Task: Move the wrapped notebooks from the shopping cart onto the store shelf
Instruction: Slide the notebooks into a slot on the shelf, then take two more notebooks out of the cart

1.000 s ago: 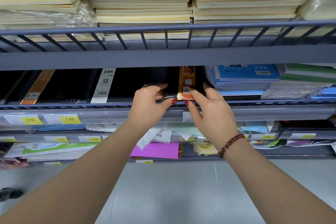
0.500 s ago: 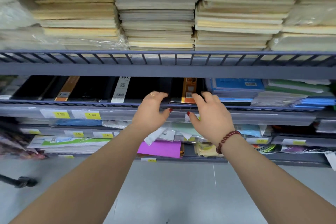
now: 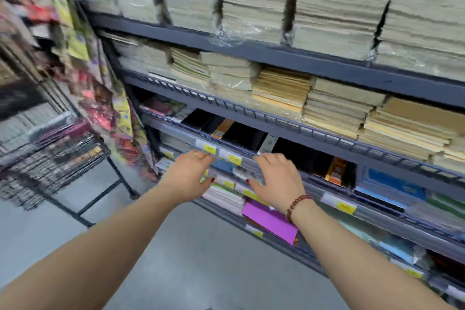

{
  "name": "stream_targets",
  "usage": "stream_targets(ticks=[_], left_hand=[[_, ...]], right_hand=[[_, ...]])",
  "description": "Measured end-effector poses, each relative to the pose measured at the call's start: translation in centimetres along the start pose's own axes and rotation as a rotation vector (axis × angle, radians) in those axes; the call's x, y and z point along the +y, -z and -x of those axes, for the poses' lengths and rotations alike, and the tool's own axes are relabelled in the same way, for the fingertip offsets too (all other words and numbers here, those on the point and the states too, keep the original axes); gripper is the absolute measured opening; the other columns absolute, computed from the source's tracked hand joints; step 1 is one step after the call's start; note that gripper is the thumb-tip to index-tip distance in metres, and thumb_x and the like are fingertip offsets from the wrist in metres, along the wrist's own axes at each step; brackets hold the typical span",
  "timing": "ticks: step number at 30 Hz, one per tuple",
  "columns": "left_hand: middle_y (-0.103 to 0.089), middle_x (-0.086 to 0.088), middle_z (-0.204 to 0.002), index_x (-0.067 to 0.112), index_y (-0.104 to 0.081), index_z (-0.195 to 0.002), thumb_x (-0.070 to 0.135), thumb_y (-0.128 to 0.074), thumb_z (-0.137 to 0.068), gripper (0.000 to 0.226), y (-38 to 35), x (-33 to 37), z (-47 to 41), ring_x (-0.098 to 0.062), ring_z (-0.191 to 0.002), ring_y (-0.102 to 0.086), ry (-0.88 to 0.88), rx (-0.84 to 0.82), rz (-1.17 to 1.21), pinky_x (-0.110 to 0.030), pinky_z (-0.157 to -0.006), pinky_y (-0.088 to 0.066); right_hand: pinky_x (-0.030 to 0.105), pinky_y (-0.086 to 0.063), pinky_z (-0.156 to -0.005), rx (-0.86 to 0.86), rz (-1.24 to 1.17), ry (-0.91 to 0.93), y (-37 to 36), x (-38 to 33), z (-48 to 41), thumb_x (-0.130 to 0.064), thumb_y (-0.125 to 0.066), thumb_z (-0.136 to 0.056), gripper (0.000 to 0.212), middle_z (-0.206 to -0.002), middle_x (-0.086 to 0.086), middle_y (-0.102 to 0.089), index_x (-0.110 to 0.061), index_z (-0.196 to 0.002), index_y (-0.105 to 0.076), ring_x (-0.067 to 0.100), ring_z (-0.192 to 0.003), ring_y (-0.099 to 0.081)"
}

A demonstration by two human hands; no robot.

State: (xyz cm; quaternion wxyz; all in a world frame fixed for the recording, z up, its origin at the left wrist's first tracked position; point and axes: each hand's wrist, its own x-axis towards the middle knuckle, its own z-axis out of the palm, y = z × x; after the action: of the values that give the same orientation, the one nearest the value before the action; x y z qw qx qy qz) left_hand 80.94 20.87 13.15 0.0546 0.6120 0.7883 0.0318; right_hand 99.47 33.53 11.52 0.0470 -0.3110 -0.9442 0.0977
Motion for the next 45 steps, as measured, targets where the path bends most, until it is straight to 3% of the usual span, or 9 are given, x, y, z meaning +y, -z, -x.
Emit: stream_targets(ticks=[5,9,17,22,28,35,45], left_hand=[[-0.062,-0.011,-0.112,0.011,-0.058,-0.121,0.040,-0.048,-0.078,0.053,4.8,-7.8,7.4,-0.034,-0.107,-0.056,0.173,0.076,-0.024,-0.040,-0.086,-0.048],[-0.059,-0.011,-0.118,0.013,-0.056,-0.123,0.029,-0.056,-0.084,0.042,8.1,-13.7,13.9,-0.032,-0.111,-0.053,0.296,0.162,-0.024,-0.039,-0.089,-0.044],[-0.053,-0.006,-0.133,0.017,-0.051,-0.131,0.033,-0.056,-0.086,0.048,11.9,-26.0,25.9,-0.027,-0.121,-0.048,0.457,0.239,-0.064,-0.036,-0.095,-0.044],[-0.058,-0.003,-0.116,0.022,-0.052,-0.126,0.037,-0.057,-0.084,0.045,12.1,-32.0,30.4,-0.025,-0.108,-0.054,0.545,0.276,-0.017,-0.039,-0.086,-0.050],[-0.055,-0.003,-0.130,0.020,-0.050,-0.132,0.035,-0.055,-0.086,0.048,11.9,-38.5,31.5,-0.024,-0.120,-0.049,0.626,0.318,0.022,-0.039,-0.096,-0.046],[-0.057,0.000,-0.122,0.021,-0.052,-0.127,0.036,-0.055,-0.086,0.044,12.1,-47.1,28.3,-0.020,-0.113,-0.053,0.703,0.311,0.018,-0.033,-0.088,-0.045],[-0.056,-0.003,-0.125,0.019,-0.051,-0.129,0.035,-0.056,-0.086,0.046,12.8,-57.8,24.6,-0.023,-0.116,-0.052,0.732,0.290,0.070,-0.037,-0.092,-0.047]], right_hand=[[0.036,-0.036,-0.096,0.020,0.040,0.177,1.6,-9.9,-3.2,-0.053,-0.051,-0.084,0.056,-0.130,0.001,-0.052,-0.019,-0.129,-0.047,0.026,-0.120,-0.043],[0.037,-0.035,-0.098,0.022,0.045,0.294,1.9,-18.5,-5.0,-0.053,-0.048,-0.086,0.056,-0.131,0.001,-0.050,-0.020,-0.131,-0.045,0.025,-0.122,-0.041],[0.036,-0.037,-0.095,0.066,0.060,0.455,1.4,-36.0,-7.8,-0.050,-0.049,-0.085,0.050,-0.128,-0.002,-0.053,-0.023,-0.128,-0.047,0.025,-0.119,-0.045],[0.037,-0.036,-0.099,0.063,0.074,0.561,0.4,-44.2,-10.2,-0.051,-0.050,-0.086,0.055,-0.132,-0.001,-0.052,-0.022,-0.133,-0.044,0.024,-0.122,-0.044],[0.038,-0.037,-0.100,0.040,0.098,0.639,-1.6,-50.6,-14.6,-0.052,-0.050,-0.086,0.060,-0.135,-0.001,-0.050,-0.021,-0.137,-0.040,0.022,-0.122,-0.044],[0.037,-0.037,-0.102,-0.002,0.075,0.682,-4.5,-55.6,-23.8,-0.051,-0.050,-0.087,0.060,-0.134,-0.001,-0.049,-0.021,-0.137,-0.038,0.021,-0.122,-0.044],[0.038,-0.037,-0.107,-0.113,0.067,0.683,-8.1,-62.8,-34.7,-0.051,-0.050,-0.087,0.062,-0.141,0.000,-0.045,-0.020,-0.140,-0.036,0.018,-0.127,-0.042]])
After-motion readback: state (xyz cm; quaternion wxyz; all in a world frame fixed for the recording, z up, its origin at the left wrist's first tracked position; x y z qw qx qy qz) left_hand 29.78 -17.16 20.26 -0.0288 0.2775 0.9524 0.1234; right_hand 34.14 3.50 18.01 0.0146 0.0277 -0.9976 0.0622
